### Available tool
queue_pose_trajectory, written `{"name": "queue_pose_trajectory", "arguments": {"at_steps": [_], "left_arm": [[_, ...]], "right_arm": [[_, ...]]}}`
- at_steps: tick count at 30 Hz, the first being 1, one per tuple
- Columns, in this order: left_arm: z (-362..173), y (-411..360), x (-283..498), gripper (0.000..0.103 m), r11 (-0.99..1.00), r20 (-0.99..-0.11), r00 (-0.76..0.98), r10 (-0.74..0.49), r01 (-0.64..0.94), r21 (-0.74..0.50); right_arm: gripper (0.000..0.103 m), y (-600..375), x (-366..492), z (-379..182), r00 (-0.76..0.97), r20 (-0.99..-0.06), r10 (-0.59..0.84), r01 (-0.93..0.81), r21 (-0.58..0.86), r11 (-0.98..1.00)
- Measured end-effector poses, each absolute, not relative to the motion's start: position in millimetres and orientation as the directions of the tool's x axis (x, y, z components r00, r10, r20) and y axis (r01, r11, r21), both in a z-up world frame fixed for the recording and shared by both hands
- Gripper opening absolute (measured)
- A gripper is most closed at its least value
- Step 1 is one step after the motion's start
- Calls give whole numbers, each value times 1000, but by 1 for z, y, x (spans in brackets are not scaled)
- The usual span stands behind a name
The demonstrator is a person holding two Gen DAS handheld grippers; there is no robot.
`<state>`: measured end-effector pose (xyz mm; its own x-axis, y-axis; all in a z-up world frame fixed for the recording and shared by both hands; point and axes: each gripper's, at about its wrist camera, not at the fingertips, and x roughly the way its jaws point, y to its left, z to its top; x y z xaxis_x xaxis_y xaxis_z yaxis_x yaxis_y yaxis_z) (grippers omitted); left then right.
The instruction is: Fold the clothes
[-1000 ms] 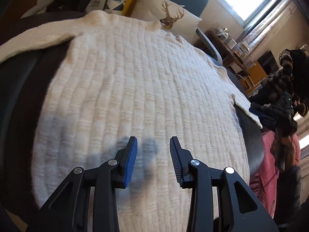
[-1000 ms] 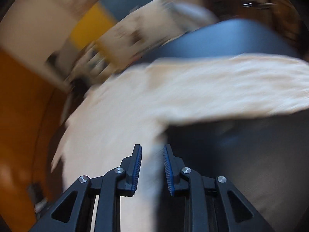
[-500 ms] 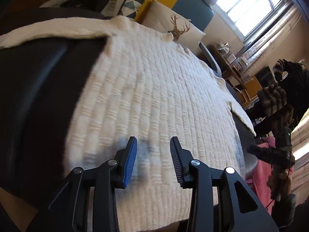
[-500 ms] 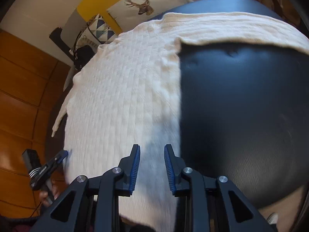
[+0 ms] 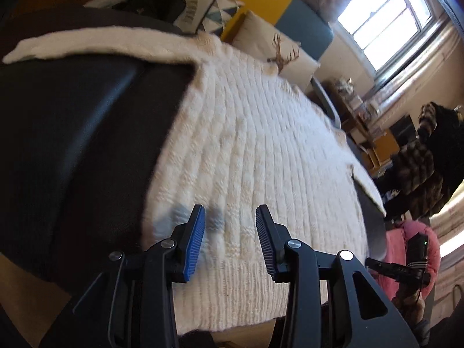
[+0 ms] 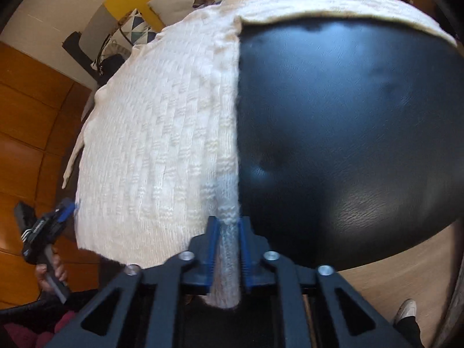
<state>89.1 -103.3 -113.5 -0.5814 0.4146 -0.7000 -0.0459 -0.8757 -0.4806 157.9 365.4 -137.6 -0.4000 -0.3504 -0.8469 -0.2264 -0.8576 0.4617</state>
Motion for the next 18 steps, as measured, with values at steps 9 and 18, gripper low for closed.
{"name": "queue_pose_trajectory", "arguments": {"at_steps": [9, 18], "left_arm": [[-144, -167, 113, 58, -779, -692, -473, 546, 19, -627], [-176, -167, 103, 64, -586, -568, -414, 711, 98, -804]], "right_arm": [[21, 384, 162, -150, -439, -805, -399, -289, 547, -786], [31, 391, 159, -159, -466, -747, -474, -284, 634, -719]]}}
